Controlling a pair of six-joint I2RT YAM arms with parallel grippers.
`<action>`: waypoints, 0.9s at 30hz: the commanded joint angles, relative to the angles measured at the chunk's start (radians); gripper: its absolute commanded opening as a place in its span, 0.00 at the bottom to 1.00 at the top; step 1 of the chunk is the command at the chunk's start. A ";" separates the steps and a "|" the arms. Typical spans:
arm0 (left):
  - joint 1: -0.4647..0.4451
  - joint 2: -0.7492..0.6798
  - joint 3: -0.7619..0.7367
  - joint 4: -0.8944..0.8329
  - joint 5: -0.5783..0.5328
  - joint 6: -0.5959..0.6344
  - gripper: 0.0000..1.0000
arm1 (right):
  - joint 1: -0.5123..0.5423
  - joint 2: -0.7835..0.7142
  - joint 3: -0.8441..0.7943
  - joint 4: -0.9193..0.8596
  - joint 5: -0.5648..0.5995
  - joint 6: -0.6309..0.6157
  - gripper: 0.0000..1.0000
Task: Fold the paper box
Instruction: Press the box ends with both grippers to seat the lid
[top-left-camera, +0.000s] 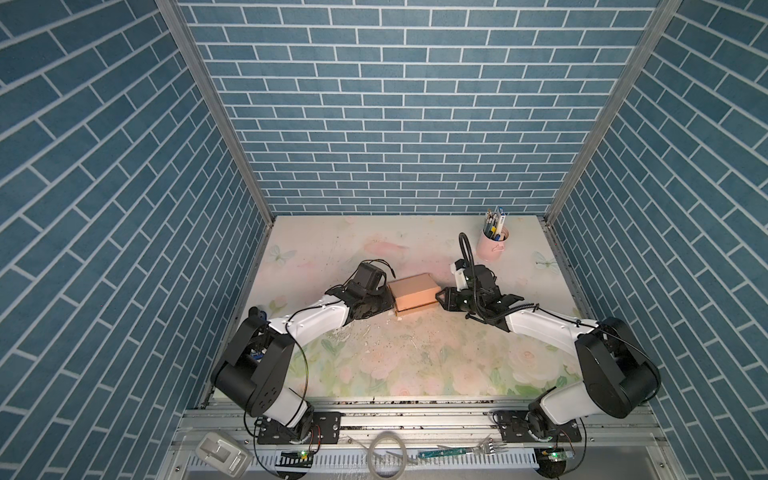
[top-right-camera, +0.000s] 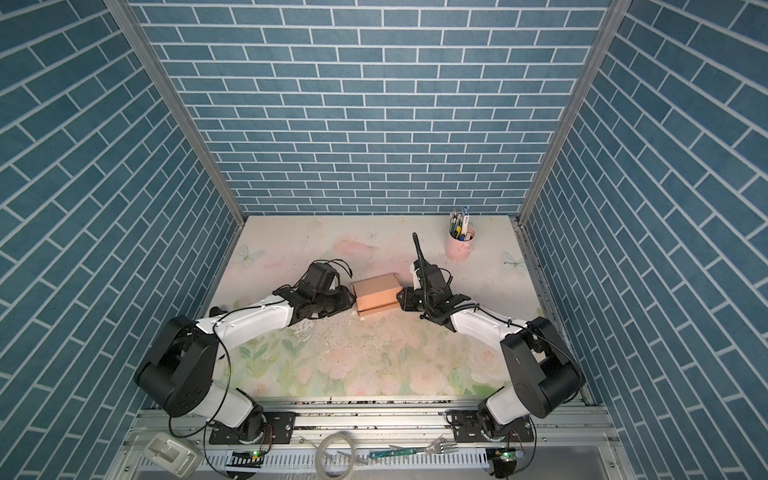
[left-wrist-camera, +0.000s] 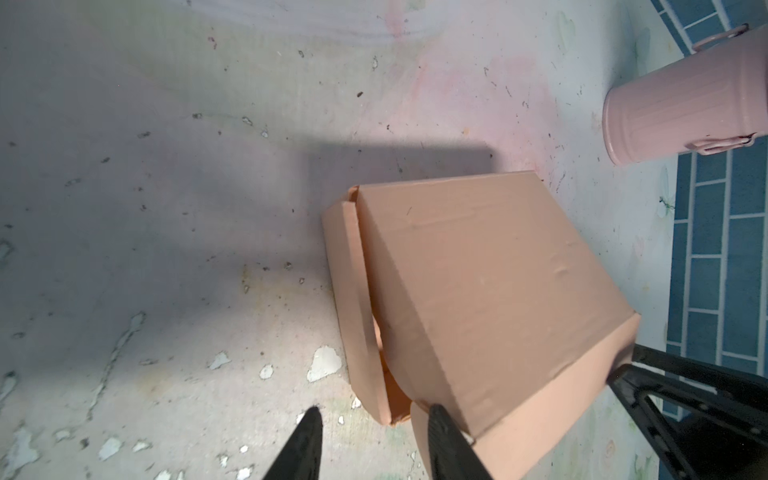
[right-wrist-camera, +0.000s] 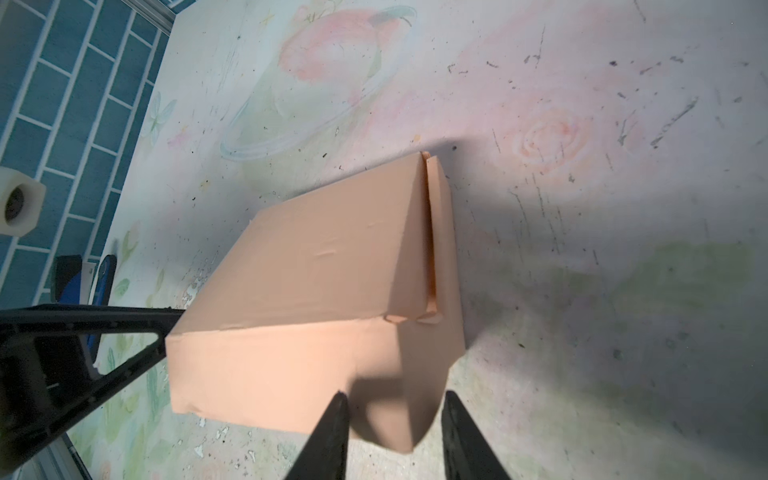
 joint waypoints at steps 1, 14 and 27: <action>-0.009 0.017 0.030 0.013 -0.002 0.000 0.44 | 0.009 0.007 0.024 0.038 -0.022 0.038 0.38; -0.012 -0.004 0.012 0.001 -0.009 0.002 0.44 | 0.012 -0.047 -0.006 -0.025 0.018 -0.003 0.34; -0.012 -0.051 0.078 -0.089 -0.080 0.078 0.45 | -0.013 -0.179 -0.013 -0.136 0.091 -0.066 0.34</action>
